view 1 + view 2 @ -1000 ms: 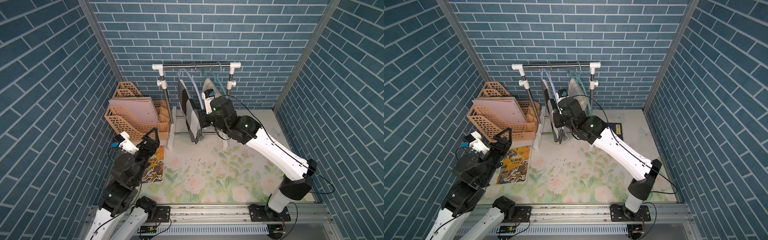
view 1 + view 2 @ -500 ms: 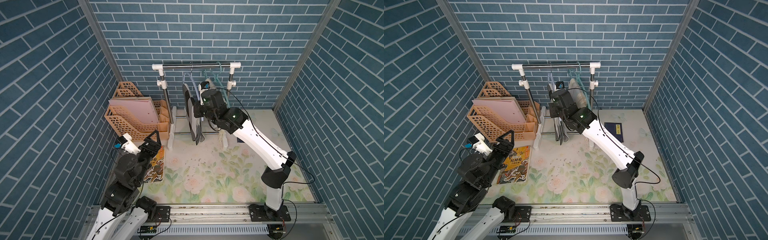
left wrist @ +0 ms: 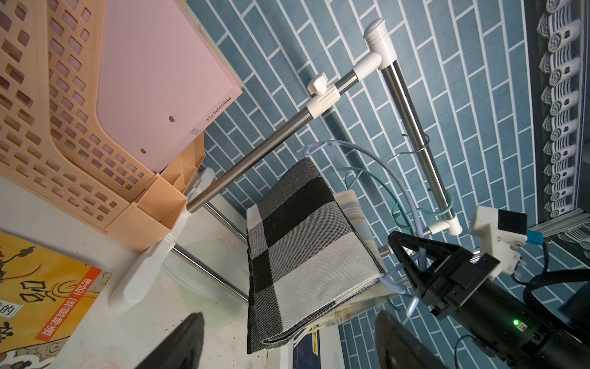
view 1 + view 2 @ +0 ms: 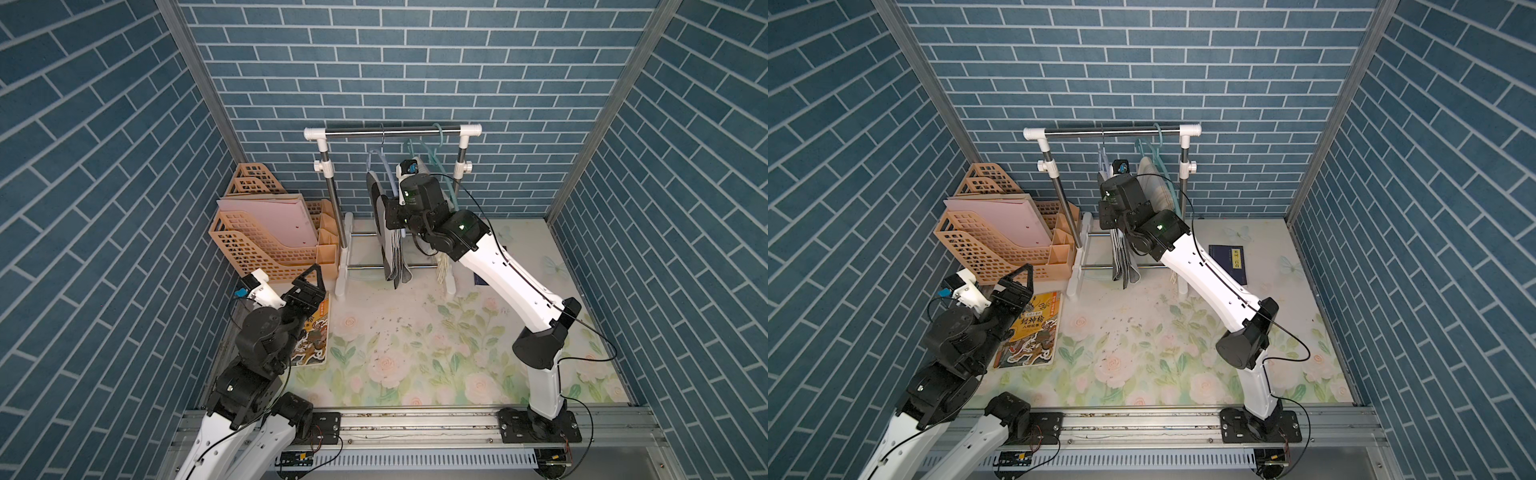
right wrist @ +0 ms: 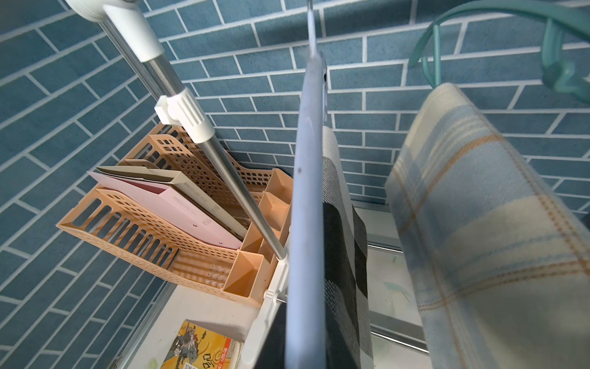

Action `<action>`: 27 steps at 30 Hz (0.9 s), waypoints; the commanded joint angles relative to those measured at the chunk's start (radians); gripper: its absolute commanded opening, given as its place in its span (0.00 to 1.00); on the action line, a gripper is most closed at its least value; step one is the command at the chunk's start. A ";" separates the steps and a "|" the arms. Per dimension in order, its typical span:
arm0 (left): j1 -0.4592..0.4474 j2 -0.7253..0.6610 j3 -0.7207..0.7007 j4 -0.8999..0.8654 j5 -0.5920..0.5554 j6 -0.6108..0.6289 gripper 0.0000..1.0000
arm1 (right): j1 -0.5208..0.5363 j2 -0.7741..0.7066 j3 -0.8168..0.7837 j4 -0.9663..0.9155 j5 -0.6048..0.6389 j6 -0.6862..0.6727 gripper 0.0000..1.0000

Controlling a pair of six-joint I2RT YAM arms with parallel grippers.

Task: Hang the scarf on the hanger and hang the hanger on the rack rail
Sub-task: Place the hanger at the clothesline, then reset both arms

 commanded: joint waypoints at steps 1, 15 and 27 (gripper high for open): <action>0.005 -0.007 -0.021 -0.002 0.007 0.016 0.87 | -0.008 -0.077 -0.115 0.123 -0.075 0.034 0.51; 0.005 0.064 0.016 -0.119 -0.147 0.139 0.99 | -0.009 -0.678 -0.825 0.266 -0.074 -0.003 1.00; 0.006 0.101 -0.369 0.546 -0.398 0.610 1.00 | -0.098 -1.401 -2.044 1.338 0.520 -0.377 1.00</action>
